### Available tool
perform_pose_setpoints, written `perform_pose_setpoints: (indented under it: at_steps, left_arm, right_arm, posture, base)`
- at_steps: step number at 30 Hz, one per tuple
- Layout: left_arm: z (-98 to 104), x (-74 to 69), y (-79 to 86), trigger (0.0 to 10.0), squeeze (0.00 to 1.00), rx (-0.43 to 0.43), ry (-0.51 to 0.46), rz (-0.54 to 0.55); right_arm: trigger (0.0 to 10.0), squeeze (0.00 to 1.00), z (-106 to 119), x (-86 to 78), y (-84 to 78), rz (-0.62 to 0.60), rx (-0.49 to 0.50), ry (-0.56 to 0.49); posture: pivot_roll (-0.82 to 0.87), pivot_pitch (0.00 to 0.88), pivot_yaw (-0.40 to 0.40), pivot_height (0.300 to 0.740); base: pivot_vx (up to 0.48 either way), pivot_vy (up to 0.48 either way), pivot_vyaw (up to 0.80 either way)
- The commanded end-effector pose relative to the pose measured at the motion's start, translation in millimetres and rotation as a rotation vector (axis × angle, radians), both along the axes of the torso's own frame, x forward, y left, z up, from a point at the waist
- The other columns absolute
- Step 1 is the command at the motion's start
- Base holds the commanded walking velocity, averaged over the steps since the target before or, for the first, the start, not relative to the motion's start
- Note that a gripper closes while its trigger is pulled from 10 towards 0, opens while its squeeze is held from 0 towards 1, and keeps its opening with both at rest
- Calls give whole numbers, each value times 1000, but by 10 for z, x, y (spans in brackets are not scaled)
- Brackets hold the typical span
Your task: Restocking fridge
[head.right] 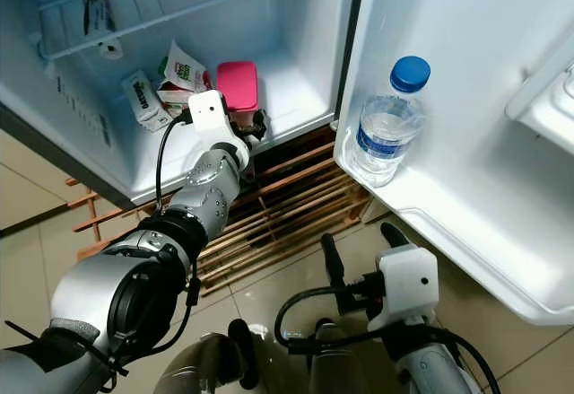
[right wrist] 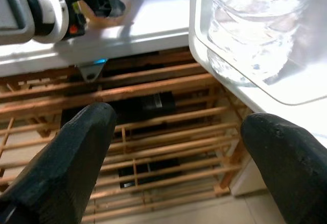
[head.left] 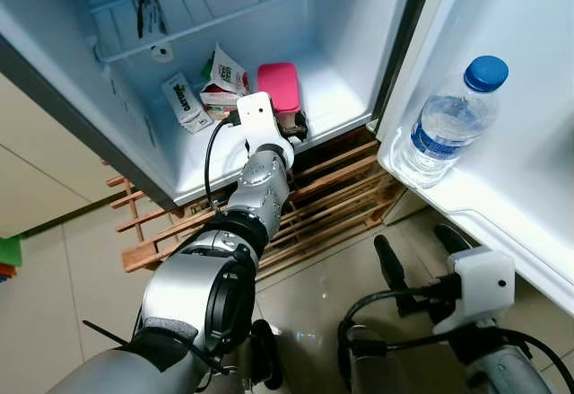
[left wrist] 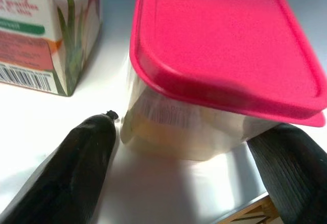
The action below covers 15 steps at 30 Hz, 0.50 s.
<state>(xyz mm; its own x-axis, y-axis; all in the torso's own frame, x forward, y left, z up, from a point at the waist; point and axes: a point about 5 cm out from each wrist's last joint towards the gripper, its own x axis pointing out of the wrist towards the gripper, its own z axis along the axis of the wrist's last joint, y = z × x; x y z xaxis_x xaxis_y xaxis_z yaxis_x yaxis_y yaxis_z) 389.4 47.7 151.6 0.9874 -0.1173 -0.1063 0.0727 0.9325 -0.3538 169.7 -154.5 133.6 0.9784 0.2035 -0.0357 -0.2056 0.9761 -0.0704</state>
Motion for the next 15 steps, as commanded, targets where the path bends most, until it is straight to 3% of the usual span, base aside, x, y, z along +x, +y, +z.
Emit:
perform_pose_setpoints:
  at_steps: [1, 5, 11, 12, 15]
  left_arm:
    - [118, -3, -153, 10000, 1000, -1, -50, -58]
    - [228, 20, -128, 10000, 1000, 7, -125, -99]
    - [138, -11, -116, 10000, 1000, 68, -107, -145]
    - [99, -24, -118, 10000, 0, 74, -94, -155]
    - [-22, -70, -91, 10000, 0, 113, -62, -181]
  right_arm:
    - [10000, 0, -35, 11, 13, -5, -6, 5]
    - [10000, 0, -44, 97, 1, -4, -13, -12]
    - [10000, 0, -119, 177, -10, 5, -3, -5]
    - [10000, 0, -145, 202, -5, 14, -2, 2]
    - [10000, 0, -182, 265, -6, 30, -1, 7]
  posture:
    - [-344, 216, 130, 740]
    - [-317, 173, 128, 740]
    - [-281, 125, 110, 740]
    - [-269, 101, 105, 740]
    - [-251, 70, 98, 740]
  base:
    - [0, 0, 0]
    - [0, 0, 0]
    - [0, 0, 0]
    - [0, 0, 0]
    - [0, 0, 0]
